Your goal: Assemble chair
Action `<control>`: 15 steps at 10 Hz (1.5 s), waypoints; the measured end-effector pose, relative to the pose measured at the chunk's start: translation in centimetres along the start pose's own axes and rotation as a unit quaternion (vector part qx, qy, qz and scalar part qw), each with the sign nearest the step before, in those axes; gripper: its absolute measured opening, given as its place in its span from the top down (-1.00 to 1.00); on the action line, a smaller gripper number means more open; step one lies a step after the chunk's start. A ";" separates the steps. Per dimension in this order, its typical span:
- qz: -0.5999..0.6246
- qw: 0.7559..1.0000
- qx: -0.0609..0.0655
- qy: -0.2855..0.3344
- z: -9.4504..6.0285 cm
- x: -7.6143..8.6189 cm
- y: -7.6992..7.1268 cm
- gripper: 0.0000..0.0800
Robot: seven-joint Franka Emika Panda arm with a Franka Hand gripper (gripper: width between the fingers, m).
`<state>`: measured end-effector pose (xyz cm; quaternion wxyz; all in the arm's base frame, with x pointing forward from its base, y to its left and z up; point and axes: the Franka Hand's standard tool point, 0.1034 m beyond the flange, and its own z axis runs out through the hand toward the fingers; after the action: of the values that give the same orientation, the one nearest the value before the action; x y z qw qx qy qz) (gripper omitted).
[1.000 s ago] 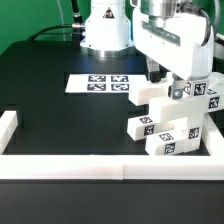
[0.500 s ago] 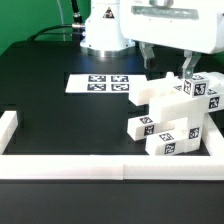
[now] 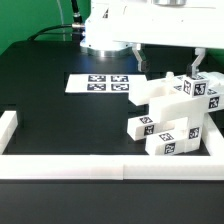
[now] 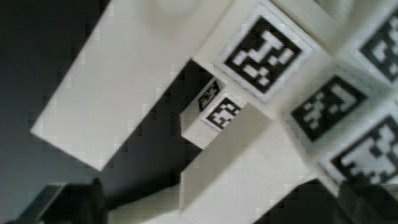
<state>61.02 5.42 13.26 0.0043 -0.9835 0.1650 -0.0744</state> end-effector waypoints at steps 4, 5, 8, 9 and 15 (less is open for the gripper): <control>-0.127 0.992 0.001 0.001 -0.3 0.2 0.4 -0.62; -0.127 0.992 0.001 0.001 -0.3 0.2 0.4 -0.62; -0.135 0.991 0.010 -0.005 -1.3 -2.5 1.0 -0.62; -0.140 0.990 0.014 -0.012 -1.7 -4.2 0.9 -0.62; -0.126 0.992 0.017 -0.021 -1.6 -6.4 1.0 -0.62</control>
Offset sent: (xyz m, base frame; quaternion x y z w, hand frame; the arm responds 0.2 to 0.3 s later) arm 0.0000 0.0000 0.0000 0.0000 0.0000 0.0000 1.0000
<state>54.48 6.56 13.84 0.0147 -0.9975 0.0384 -0.0567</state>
